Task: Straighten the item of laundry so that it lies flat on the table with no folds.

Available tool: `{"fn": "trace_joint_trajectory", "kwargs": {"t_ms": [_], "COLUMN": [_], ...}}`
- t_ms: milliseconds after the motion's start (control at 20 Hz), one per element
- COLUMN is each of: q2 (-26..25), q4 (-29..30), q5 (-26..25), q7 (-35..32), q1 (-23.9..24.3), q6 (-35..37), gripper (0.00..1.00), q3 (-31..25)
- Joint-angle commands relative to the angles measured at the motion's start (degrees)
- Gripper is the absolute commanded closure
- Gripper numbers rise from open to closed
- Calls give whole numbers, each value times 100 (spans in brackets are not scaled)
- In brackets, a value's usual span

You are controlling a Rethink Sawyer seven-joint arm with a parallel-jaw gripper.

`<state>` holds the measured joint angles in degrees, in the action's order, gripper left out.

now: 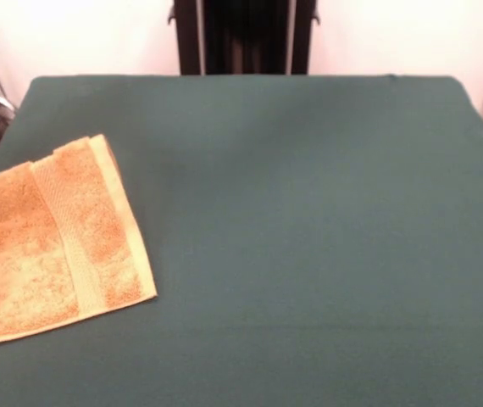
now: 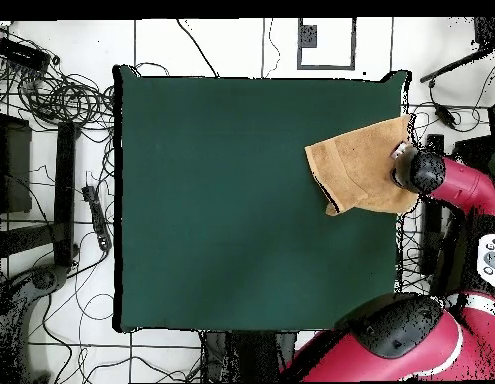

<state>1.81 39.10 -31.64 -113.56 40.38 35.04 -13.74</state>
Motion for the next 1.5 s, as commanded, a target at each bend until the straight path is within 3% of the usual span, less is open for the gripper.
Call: {"fn": "trace_joint_trajectory", "kwargs": {"t_ms": [50,200,450,850,900,1150,1500], "q2": [-328,-218,136,748,1078,1675,2511], "q4": [6,146,153,91,1181,1645,2370], "q5": [70,120,-361,-617,-692,-197,49], "q7": [1497,810,713,911,528,986,1295], "q1": [-318,-429,-773,-1172,-1128,-875,-791], "q6": [726,721,584,1348,702,1060,1123], "gripper": [0,0,0,0,0,0,0], "q3": [-657,-373,244,1058,1364,1037,769]}}
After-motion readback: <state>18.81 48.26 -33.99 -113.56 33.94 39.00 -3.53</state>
